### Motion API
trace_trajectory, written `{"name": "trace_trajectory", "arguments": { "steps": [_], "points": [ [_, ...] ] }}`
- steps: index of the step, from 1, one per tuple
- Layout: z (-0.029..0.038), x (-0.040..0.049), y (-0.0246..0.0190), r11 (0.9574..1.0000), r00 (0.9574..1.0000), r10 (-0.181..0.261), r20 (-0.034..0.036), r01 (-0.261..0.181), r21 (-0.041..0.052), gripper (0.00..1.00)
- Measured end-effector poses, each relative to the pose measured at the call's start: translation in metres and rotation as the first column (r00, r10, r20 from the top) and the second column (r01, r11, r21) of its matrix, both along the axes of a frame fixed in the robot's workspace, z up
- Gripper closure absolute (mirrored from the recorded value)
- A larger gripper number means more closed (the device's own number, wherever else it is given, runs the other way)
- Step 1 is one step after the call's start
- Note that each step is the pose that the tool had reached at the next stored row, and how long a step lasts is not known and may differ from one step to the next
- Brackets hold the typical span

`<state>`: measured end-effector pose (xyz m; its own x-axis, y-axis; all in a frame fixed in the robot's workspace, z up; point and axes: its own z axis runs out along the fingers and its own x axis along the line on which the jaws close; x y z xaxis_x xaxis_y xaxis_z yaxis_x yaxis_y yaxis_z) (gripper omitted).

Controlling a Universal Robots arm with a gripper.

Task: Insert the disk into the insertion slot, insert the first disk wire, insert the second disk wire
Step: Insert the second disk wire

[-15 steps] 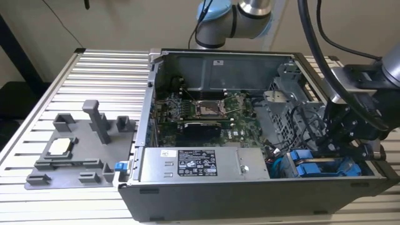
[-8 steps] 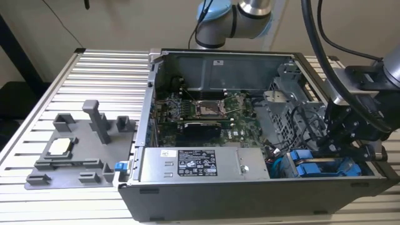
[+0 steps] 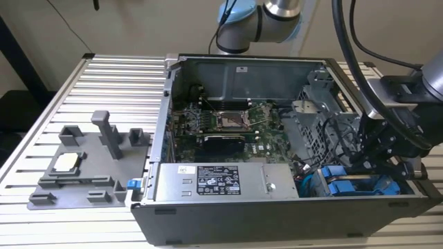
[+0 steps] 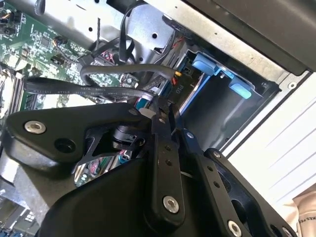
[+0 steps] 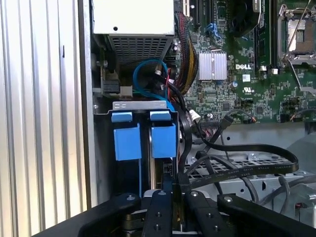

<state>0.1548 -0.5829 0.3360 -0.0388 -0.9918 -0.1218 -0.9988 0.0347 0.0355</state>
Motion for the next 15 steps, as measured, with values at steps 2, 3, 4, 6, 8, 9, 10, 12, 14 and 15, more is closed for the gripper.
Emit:
{"name": "trace_trajectory", "arguments": {
  "steps": [2, 3, 4, 6, 8, 9, 10, 12, 14, 15],
  "points": [
    [-0.0010, 0.0000, 0.0001, 1.0000, 1.0000, 0.002, 0.0000, -0.002, -0.0003, 0.84],
    [-0.0013, 0.0000, 0.0000, 1.0000, 1.0000, 0.002, 0.0000, -0.002, -0.0001, 0.84],
    [-0.0017, 0.0001, 0.0001, 1.0000, 1.0000, 0.002, 0.0003, -0.002, 0.0010, 0.84],
    [-0.0022, 0.0002, 0.0000, 1.0000, 1.0000, 0.003, 0.0001, -0.003, 0.0016, 0.82],
    [-0.0017, 0.0001, 0.0000, 1.0000, 1.0000, 0.002, 0.0000, -0.002, 0.0009, 0.76],
    [-0.0011, 0.0000, 0.0000, 1.0000, 1.0000, 0.002, -0.0001, -0.002, 0.0006, 0.76],
    [-0.0007, 0.0000, 0.0000, 1.0000, 1.0000, 0.002, -0.0005, -0.002, 0.0007, 0.76],
    [0.0007, 0.0000, 0.0000, 1.0000, 1.0000, 0.002, -0.0010, -0.002, 0.0007, 0.76],
    [0.0026, 0.0000, 0.0000, 1.0000, 1.0000, 0.002, -0.0015, -0.002, 0.0007, 0.76],
    [0.0038, 0.0000, 0.0000, 1.0000, 1.0000, 0.002, -0.0017, -0.002, 0.0006, 0.76]
  ]
}}
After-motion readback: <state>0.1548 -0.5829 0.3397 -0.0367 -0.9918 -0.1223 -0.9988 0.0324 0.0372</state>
